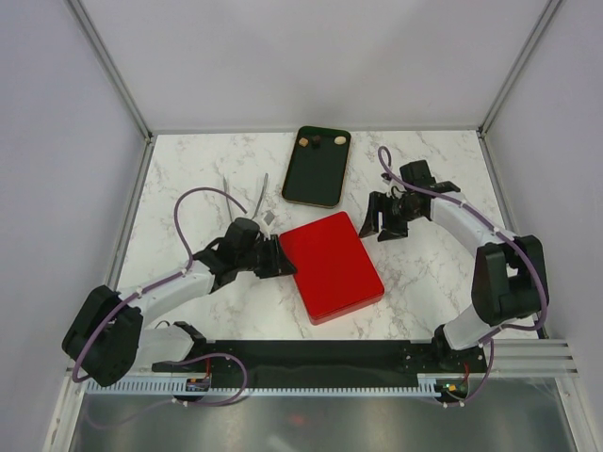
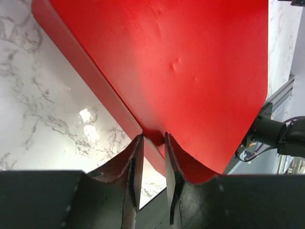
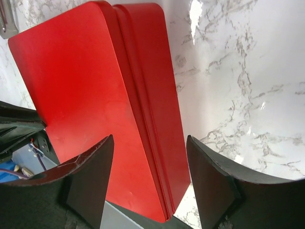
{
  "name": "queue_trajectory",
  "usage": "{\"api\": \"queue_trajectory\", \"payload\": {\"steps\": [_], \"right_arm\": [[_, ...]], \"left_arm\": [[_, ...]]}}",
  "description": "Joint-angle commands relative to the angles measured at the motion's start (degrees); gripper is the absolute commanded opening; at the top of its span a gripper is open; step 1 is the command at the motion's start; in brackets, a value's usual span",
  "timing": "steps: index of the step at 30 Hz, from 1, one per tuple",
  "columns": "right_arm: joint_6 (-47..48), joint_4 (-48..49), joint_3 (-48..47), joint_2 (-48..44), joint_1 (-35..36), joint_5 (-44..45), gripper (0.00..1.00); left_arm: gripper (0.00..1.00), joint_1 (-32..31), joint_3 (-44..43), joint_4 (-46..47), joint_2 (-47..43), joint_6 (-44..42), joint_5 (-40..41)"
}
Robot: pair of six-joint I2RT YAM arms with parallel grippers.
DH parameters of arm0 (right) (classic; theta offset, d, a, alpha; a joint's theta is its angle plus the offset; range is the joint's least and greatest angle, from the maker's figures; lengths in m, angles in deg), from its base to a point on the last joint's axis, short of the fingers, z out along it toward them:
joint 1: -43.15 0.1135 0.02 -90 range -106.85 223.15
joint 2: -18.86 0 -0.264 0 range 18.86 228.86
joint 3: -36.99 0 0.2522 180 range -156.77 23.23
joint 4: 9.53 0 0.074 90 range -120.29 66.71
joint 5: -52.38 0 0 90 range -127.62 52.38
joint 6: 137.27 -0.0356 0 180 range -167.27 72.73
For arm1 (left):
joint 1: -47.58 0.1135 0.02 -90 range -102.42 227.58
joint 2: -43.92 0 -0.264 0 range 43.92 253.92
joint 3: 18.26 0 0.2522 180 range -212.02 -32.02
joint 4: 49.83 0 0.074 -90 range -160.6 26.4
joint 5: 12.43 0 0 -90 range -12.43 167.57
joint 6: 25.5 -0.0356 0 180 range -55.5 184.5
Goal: Pack the chocolate
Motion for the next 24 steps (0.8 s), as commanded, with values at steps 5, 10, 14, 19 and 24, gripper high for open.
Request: {"api": "queue_trajectory", "payload": {"steps": [5, 10, 14, 19, 24], "right_arm": [[-3.48, 1.08, 3.71, -5.44, 0.16, 3.99, 0.72], [-3.49, 1.44, 3.19, -4.47, 0.16, 3.82, 0.71], [-3.92, 0.74, 3.19, -5.00, 0.16, 4.34, 0.70], [-11.91, -0.94, 3.19, -9.37, 0.16, 11.98, 0.71], [-24.72, -2.17, 6.26, -16.32, 0.16, 18.14, 0.74]], "left_arm": [[0.31, -2.79, 2.04, 4.29, -0.50, 2.67, -3.33], [0.38, -2.88, -1.29, -1.73, -2.08, 1.27, -1.59], [0.48, -2.18, -8.31, -9.57, -3.13, -4.25, 5.52], [0.51, 0.28, -16.67, -13.64, -1.03, -11.55, 8.45], [0.51, 4.66, -25.98, -14.08, 7.56, -17.10, 3.62]]}}
